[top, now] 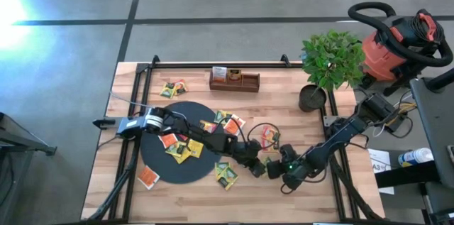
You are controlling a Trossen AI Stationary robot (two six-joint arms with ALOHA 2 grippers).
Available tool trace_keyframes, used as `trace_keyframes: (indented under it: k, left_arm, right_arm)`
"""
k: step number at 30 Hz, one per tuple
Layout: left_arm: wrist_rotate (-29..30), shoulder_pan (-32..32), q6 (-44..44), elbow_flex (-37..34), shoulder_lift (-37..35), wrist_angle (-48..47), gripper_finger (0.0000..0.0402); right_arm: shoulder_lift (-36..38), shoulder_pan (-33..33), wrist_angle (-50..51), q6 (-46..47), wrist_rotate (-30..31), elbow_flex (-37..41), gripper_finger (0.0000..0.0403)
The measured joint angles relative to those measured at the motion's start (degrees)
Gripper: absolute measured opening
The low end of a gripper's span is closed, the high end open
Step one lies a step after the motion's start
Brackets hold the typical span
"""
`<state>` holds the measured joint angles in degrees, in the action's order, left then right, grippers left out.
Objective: Pick & Place Tea
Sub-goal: Put the green tea bag into the right section of the wooden organizer
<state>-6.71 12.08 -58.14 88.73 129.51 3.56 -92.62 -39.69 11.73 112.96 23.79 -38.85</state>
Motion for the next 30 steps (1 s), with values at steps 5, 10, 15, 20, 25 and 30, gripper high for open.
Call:
trace_keyframes:
  k: [5, 10, 15, 20, 25, 30]
  left_arm:
    - [-1.9, -0.1, 4.2, 0.1, -0.2, -1.0, 0.0002]
    - [-2.8, -0.1, 11.6, 0.1, -3.0, -10.7, 0.0001]
    - [-1.9, 0.0, 26.9, 0.0, -8.4, -18.4, 0.0001]
    - [4.7, 1.4, 47.4, 0.2, -17.1, -24.7, 0.0001]
    - [9.3, 1.2, 58.6, 0.3, -22.8, -34.4, 0.0000]
    - [10.6, 1.3, 62.2, 2.1, -23.3, -46.1, 0.0000]
  right_arm:
    - [0.6, -0.2, 0.2, -3.7, 0.6, 0.0, 0.0063]
    - [3.4, -0.5, 0.5, -9.6, 3.1, 0.0, 0.0064]
    - [7.2, -0.5, -0.3, -22.8, 3.3, -0.1, 0.0064]
    - [12.0, -0.5, -0.5, -47.0, 6.6, -2.5, 0.0064]
    - [16.4, 1.8, 0.1, -66.1, 7.9, -5.7, 0.0064]
    - [19.6, 6.7, 0.0, -68.1, 3.8, -7.7, 0.0064]
